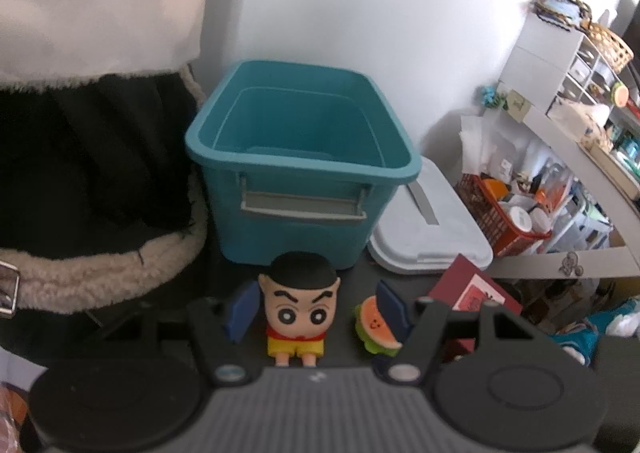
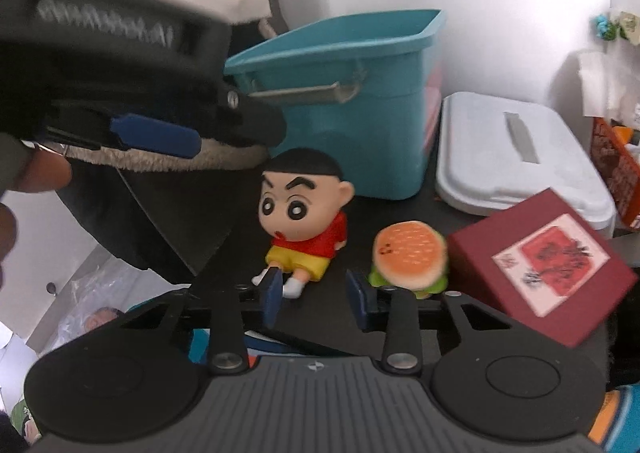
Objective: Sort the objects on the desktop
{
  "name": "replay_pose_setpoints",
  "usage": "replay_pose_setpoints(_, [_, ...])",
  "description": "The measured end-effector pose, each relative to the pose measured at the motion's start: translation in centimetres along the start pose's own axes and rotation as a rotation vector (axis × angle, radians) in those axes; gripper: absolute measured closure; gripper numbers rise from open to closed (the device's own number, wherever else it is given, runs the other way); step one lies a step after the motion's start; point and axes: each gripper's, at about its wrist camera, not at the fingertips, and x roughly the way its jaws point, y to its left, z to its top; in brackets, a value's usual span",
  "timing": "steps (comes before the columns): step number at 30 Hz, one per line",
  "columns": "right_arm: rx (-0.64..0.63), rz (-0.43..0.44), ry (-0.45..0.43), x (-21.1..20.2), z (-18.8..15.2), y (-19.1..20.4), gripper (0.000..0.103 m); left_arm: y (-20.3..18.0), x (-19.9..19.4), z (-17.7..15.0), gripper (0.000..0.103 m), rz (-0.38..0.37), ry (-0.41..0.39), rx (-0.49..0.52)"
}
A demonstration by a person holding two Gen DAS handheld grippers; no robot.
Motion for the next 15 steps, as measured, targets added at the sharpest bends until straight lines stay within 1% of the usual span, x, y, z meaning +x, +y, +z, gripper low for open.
replay_pose_setpoints(1, [0.003, 0.001, 0.004, 0.5, -0.1, 0.2, 0.066, 0.2, 0.1, 0.0, 0.035, 0.0, 0.002, -0.005])
replay_pose_setpoints(2, [0.005, 0.001, 0.009, 1.0, -0.2, 0.4, 0.07, 0.4, 0.1, -0.1, 0.035, -0.001, 0.005, -0.011])
replay_pose_setpoints(3, [0.006, 0.0, 0.016, 1.4, -0.3, 0.5, 0.072, 0.6, 0.2, -0.1, 0.035, -0.002, 0.008, -0.016])
replay_pose_setpoints(7, [0.022, -0.005, 0.028, 2.7, -0.5, 0.7, 0.072, 1.2, 0.7, -0.3, 0.036, 0.008, 0.016, -0.027])
replay_pose_setpoints(11, [0.029, -0.002, 0.024, 3.3, -0.5, 1.0, 0.073, 1.9, 1.5, -0.6, 0.036, 0.005, 0.04, -0.055])
replay_pose_setpoints(15, [0.021, -0.007, 0.03, 4.1, -0.8, 1.5, 0.074, 2.3, 1.5, -0.6, 0.036, 0.004, 0.037, -0.064])
